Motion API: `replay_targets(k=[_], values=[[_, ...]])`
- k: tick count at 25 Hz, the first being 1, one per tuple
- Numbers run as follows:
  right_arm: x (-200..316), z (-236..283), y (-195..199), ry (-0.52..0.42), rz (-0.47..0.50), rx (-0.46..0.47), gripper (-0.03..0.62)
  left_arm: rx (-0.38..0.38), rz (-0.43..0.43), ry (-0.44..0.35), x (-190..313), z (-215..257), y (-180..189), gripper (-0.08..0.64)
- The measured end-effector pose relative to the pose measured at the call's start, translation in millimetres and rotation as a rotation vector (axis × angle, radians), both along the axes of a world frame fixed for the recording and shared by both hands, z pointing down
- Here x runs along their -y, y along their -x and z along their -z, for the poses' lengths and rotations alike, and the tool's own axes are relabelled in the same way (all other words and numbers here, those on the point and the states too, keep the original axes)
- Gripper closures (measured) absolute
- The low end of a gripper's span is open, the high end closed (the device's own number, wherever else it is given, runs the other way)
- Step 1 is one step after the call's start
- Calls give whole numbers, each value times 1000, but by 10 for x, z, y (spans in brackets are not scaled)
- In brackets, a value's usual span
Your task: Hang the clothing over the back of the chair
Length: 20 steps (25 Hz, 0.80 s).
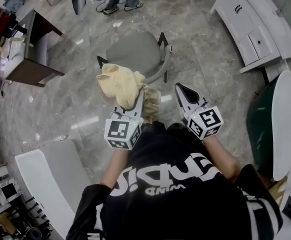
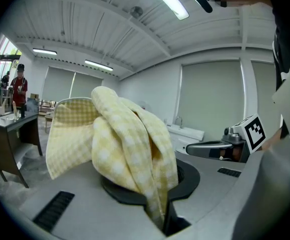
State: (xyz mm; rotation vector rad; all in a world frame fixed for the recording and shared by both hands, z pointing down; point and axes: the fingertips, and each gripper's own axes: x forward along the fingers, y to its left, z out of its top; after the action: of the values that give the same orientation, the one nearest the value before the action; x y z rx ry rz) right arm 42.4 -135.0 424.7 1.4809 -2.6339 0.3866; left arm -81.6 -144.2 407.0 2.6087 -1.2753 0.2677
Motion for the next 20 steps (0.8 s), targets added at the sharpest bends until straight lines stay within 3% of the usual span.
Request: replay_targets(k=[9,20], values=[[495,44,-55,-3,8,15,578,9,23,11,475,36,7,503],[1038,13,17,0,88,32,578,21,103,26,958,-31,49,503]])
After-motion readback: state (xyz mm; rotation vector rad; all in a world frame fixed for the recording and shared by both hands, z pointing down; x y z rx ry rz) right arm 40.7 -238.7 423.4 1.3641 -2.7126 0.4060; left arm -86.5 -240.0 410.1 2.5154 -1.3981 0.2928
